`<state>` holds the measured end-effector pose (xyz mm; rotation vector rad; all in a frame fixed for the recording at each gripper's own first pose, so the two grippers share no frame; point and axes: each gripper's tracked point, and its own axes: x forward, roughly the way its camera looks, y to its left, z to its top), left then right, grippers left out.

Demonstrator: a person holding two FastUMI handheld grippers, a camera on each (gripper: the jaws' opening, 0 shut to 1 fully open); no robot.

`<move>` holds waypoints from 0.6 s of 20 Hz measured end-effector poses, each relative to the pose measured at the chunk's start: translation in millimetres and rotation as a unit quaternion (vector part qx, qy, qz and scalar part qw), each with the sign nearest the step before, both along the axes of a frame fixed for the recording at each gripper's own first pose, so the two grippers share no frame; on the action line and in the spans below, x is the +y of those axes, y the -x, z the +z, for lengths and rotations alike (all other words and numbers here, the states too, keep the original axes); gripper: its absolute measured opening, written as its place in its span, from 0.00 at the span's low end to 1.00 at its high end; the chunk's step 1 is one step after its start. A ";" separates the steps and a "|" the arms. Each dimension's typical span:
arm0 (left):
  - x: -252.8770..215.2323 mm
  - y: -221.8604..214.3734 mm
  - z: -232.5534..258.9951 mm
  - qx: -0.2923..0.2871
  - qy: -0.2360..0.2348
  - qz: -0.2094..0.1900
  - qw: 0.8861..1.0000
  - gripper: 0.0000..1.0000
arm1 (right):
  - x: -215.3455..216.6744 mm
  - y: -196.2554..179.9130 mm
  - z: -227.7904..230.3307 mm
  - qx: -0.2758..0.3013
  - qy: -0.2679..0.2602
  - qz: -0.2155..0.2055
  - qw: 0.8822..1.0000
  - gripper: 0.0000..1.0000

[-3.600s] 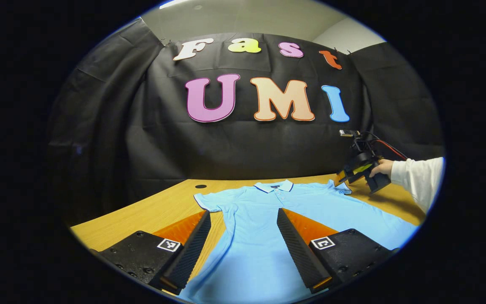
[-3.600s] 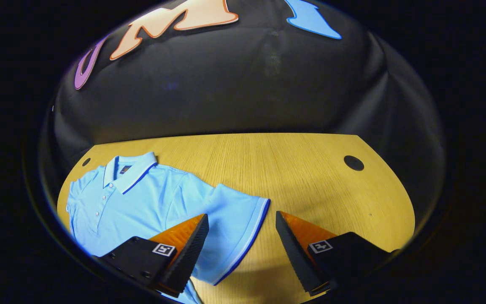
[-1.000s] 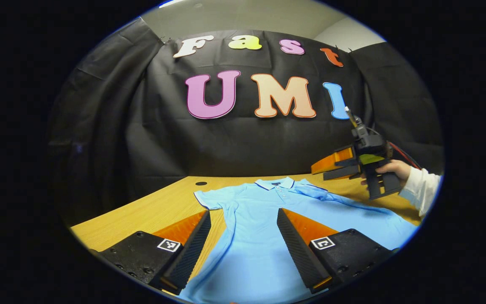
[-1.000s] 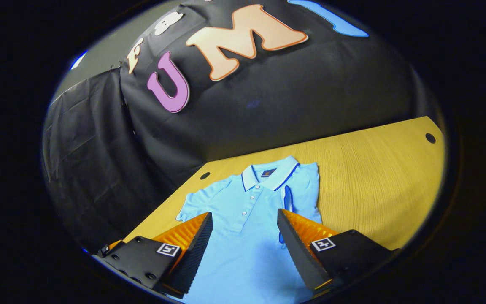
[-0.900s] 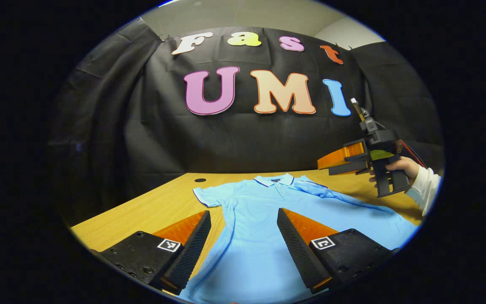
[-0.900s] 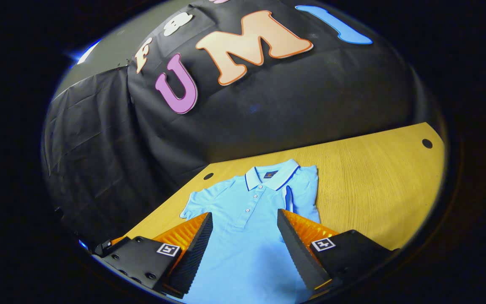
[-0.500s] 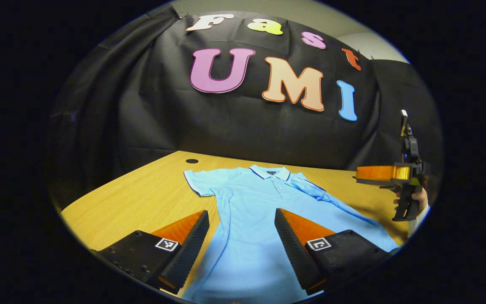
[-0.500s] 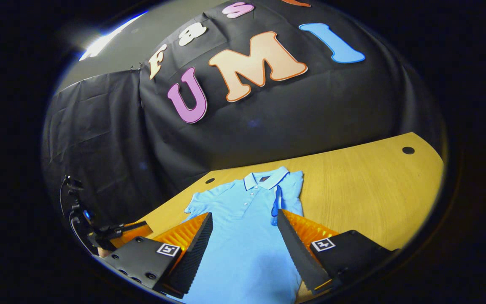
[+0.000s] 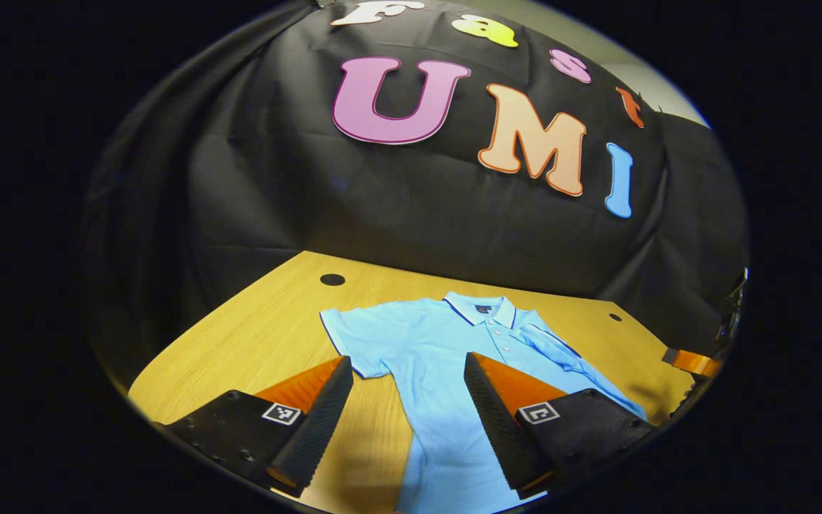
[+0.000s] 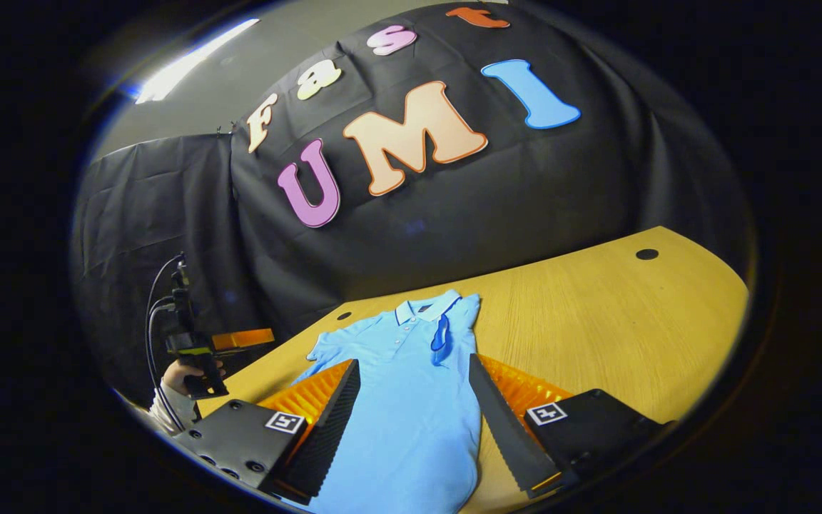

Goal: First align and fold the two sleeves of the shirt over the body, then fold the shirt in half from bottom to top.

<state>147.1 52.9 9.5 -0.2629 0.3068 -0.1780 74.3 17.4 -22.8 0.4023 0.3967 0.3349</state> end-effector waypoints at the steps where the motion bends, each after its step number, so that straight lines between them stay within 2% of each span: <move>1: -0.3 -11.1 -0.6 0.009 0.008 -0.004 1.000 0.95 | -3.7 3.7 0.2 -0.002 0.004 -0.005 1.000 0.97; 6: 16.0 -69.8 -17.9 0.047 0.035 0.010 0.998 0.94 | -17.2 14.8 -2.4 -0.010 0.025 -0.028 0.999 0.97; 12: 45.0 -119.8 -63.3 0.101 0.005 0.041 0.994 0.94 | -15.4 23.0 -4.4 -0.008 0.018 -0.028 0.999 0.97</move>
